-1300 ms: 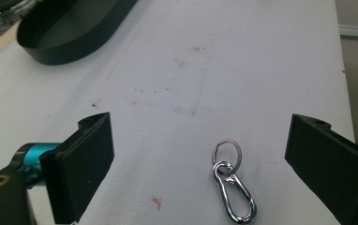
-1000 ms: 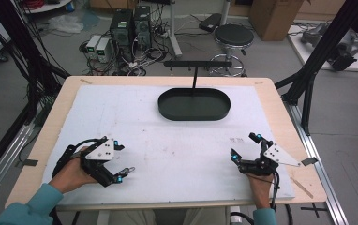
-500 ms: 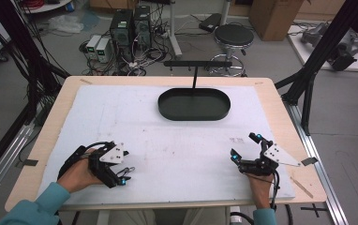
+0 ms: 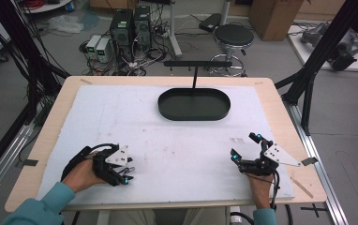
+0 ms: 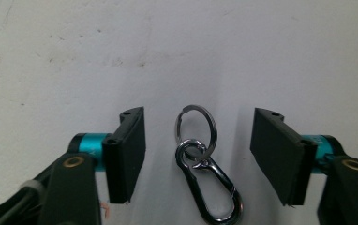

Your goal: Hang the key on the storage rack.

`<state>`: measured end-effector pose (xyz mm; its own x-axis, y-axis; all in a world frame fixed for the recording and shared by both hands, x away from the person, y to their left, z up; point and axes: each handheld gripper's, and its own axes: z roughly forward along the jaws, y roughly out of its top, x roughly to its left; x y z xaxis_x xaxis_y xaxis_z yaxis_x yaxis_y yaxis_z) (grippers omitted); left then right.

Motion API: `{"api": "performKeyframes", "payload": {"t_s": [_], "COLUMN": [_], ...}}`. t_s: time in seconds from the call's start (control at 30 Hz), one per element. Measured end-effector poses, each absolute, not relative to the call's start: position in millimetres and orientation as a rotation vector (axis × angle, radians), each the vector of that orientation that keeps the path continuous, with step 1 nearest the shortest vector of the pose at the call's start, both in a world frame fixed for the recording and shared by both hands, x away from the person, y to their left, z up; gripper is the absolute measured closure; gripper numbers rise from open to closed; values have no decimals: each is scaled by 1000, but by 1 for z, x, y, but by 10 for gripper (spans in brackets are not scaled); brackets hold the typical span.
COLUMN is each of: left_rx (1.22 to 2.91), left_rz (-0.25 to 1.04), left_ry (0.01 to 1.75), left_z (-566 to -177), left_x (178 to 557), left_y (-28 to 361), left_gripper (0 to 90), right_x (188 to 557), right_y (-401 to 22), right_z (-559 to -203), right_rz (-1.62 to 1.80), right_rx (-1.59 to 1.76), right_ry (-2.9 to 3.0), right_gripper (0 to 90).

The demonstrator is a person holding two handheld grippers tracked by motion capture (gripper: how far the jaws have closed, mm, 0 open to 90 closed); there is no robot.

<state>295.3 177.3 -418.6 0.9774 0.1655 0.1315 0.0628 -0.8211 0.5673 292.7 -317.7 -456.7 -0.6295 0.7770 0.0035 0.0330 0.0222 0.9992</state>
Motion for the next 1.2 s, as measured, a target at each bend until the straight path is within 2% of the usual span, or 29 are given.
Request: {"api": "performKeyframes", "payload": {"t_s": [0.1,0.6,1.2], "left_rx": [2528,2541,2532], "left_rz": [237,252,270], "left_ry": [160,178,245], "left_z": [-418,-417,-414], "left_x": [295,294,296], "left_y": [178,179,184], "left_gripper": [476,698,815], "right_x": [293,293,293], "right_y": [-318,-318,-318], "right_z": [-457,-457,-457], "right_rz": [1664,1665,1669], "right_rx": [823,824,825], "right_ry": [1727,1727,1725], "right_gripper": [16,16,16]}}
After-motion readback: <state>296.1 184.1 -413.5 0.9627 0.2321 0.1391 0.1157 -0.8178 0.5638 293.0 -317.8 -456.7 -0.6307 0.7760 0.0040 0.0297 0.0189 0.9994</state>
